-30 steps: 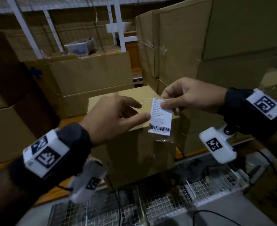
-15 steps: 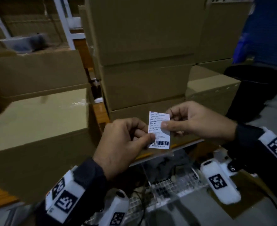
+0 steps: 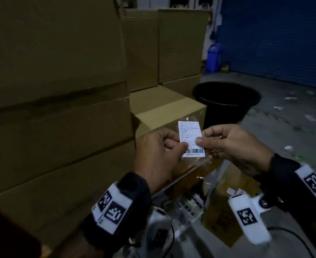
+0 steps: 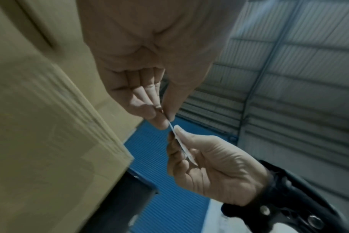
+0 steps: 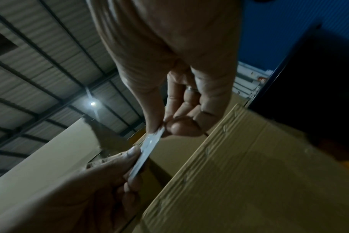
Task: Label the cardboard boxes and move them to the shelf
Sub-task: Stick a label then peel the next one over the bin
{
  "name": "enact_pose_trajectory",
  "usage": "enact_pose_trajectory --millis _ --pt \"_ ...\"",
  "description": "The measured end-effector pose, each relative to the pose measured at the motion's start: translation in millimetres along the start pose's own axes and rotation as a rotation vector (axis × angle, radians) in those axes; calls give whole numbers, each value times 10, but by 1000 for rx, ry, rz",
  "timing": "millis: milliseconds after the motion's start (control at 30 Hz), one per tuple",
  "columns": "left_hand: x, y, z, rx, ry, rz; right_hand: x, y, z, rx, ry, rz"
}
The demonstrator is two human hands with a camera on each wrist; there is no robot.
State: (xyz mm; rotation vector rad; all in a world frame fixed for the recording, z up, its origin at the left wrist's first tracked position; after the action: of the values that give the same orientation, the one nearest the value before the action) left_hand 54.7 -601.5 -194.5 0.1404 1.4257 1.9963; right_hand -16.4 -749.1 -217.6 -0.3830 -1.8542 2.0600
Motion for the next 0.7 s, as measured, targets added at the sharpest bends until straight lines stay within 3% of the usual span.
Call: enact_pose_trajectory --millis 267,433,700 --pt "-1170 341 -872 10 -26 -35 -603 -176 1235 -31 312 59" --pt "-1892 413 -1350 -54 38 -11 -1202 -216 1830 -11 330 53" --pt "-2771 346 -1882 -263 117 146 -2167 -104 2486 86 314 33"
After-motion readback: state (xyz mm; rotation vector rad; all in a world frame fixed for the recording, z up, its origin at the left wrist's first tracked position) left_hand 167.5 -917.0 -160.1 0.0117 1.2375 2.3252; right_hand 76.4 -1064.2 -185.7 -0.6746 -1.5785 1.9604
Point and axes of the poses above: each hand's wrist, its own x-axis away from the middle knuckle, its own z-axis out of the back of the hand, y = z × x, the point moved 10 cm from there along -x, towards the middle knuckle, and after that the axes turned 2 degrees about -x, right-handed, at the moved point
